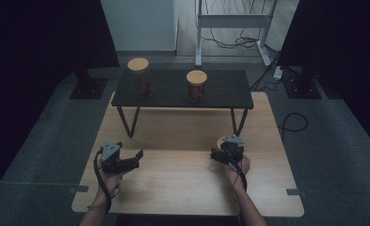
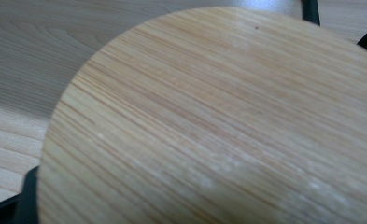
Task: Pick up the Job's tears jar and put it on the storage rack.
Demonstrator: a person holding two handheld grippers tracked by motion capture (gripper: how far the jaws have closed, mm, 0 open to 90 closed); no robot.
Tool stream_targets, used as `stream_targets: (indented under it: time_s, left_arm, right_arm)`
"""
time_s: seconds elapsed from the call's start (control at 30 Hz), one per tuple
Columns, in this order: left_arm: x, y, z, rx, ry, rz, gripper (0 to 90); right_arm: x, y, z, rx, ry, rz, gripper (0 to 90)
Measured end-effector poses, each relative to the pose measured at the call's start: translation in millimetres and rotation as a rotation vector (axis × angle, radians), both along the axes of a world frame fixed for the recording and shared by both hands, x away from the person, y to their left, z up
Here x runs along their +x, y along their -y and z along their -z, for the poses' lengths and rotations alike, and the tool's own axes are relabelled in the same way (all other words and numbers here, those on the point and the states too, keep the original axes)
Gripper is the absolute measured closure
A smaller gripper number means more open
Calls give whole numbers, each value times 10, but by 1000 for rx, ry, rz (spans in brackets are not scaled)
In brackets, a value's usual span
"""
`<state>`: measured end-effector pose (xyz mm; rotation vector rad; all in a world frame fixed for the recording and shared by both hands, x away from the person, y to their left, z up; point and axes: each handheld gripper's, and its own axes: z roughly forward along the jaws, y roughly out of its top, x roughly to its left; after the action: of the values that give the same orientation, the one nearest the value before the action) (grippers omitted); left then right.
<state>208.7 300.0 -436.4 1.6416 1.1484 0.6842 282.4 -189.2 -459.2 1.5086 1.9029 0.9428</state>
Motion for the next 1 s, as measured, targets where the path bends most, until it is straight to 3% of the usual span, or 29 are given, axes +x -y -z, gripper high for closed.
stream_targets:
  time_s: [0.53, 1.0]
  left_arm:
    - [-7, -11, -6, -3, 4, -4, 43]
    - [-18, -13, -19, -5, 12, 1, 44]
  right_arm:
    - [-11, 13, 5, -4, 8, 1, 252]
    - [-176, 53, -99, 8, 44, -30, 252]
